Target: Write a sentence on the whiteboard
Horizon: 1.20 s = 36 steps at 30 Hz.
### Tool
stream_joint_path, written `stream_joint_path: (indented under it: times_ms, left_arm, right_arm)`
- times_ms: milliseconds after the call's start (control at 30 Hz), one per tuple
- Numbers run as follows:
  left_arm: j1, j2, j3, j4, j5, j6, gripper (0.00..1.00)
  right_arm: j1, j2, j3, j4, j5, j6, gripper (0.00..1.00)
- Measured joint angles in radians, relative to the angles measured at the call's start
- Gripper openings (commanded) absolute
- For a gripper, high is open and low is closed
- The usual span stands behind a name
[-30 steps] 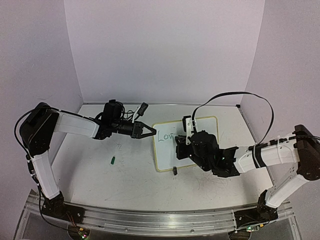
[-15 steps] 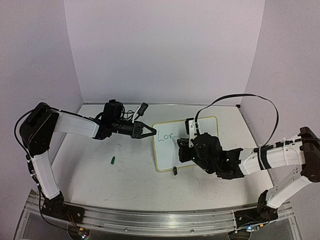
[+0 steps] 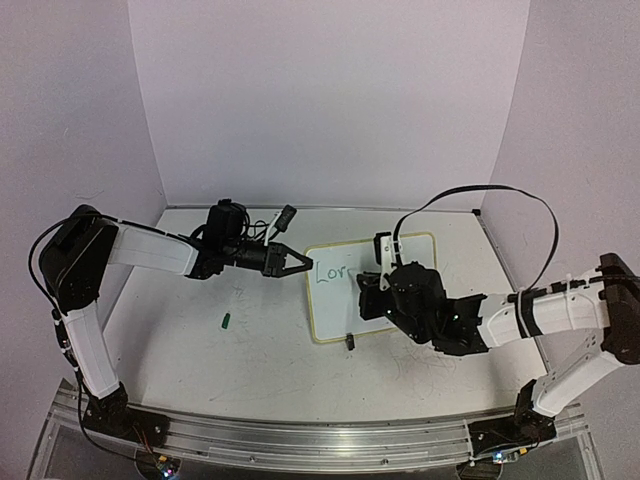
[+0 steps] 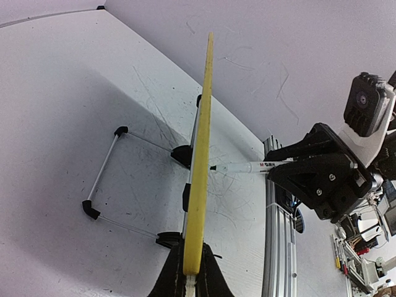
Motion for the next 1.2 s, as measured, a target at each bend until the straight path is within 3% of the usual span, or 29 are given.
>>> stream_joint_path:
  times_ms: [1200]
  left_arm:
    - [0.0,0.0,0.0,0.0,-0.002,0.0,0.0]
  right_arm:
    - [-0.018,0.026,-0.001,0.049,0.039,0.011,0.0]
